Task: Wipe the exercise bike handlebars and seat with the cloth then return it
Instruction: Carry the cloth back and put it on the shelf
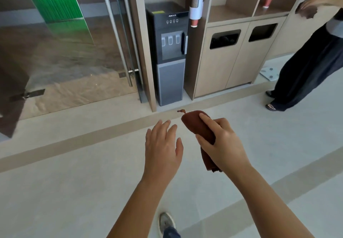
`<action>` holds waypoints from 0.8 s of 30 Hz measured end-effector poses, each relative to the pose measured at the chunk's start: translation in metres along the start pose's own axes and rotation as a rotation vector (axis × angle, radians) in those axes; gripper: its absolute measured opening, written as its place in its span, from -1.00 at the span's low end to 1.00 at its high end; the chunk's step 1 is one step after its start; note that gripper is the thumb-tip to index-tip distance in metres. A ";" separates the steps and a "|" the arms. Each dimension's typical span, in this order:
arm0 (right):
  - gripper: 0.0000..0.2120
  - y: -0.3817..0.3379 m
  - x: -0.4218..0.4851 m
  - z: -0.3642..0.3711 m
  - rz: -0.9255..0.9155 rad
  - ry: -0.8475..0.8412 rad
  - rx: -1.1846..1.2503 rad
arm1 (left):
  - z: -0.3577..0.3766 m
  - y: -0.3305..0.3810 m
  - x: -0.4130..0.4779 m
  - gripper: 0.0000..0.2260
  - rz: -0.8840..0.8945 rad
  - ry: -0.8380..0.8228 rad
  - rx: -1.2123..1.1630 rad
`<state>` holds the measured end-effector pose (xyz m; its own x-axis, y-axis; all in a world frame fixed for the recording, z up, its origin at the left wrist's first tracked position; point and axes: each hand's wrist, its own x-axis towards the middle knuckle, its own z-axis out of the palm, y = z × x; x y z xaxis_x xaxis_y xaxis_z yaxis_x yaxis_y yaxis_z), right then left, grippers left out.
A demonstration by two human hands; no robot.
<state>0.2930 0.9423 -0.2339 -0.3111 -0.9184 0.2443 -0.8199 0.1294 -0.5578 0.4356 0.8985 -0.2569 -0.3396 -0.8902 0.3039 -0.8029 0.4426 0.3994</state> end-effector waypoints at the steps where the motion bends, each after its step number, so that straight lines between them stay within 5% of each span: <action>1: -0.47 -0.002 0.023 0.005 -0.008 0.008 0.001 | 0.000 -0.005 0.025 -0.64 0.003 0.016 -0.004; 10: -0.47 0.011 0.187 0.049 -0.009 0.012 0.064 | 0.030 -0.034 0.181 -0.67 0.001 0.009 -0.019; 24: -0.47 0.066 0.520 0.051 -0.178 0.046 0.171 | 0.074 -0.017 0.493 -0.68 0.025 0.231 -0.110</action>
<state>0.1020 0.4544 -0.1842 -0.1935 -0.9026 0.3845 -0.7719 -0.1018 -0.6275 0.2457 0.4440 -0.1785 -0.2278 -0.8358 0.4995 -0.7329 0.4849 0.4773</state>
